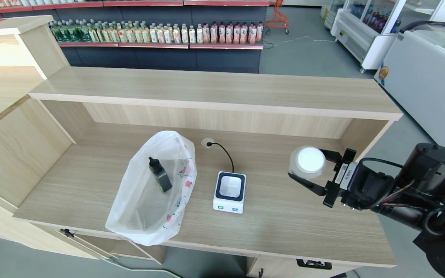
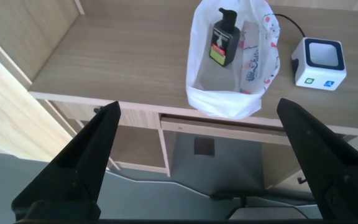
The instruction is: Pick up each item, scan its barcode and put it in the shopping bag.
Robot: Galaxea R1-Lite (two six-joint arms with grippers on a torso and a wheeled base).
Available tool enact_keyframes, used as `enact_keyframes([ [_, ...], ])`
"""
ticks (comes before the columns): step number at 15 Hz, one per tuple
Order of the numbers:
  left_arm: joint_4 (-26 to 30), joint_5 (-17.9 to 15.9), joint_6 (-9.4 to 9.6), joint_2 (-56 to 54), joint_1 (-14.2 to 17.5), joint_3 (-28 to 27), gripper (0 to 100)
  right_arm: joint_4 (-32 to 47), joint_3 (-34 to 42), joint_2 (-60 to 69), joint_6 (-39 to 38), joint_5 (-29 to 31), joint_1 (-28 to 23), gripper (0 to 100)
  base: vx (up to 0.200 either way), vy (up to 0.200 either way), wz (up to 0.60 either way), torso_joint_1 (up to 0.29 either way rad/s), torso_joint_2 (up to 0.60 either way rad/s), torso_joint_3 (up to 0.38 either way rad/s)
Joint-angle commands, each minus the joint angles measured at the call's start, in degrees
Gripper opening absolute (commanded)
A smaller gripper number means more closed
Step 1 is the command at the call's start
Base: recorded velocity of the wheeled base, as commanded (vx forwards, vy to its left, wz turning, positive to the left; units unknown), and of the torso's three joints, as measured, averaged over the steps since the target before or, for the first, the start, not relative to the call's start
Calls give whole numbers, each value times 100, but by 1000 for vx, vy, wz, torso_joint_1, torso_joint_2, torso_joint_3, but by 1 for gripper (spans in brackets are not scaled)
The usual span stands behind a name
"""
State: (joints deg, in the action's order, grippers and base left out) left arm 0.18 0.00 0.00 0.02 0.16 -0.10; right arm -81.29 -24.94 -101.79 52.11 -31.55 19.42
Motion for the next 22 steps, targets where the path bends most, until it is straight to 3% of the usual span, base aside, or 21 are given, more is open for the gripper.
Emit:
enact_keyframes([
  [1,-1,0,0,-2,2,1,100,-1,-213,-210,-8,-88,-158,0,0,200,0,2,7,-2],
  [6,-1,0,0,-2,2,1,100,-1,-986,-939,-237,-756,-720,0,0,120,0,0,2,0],
  [11,-1,0,0,-2,2,1,100,-871,-1057,-1616,-755,-774,-720,0,0,0,0,0,0,0],
  [22,-1,0,0,-2,2,1,100,-871,-1391,-2521,-659,-1275,-791,0,0,0,0,0,0,0],
])
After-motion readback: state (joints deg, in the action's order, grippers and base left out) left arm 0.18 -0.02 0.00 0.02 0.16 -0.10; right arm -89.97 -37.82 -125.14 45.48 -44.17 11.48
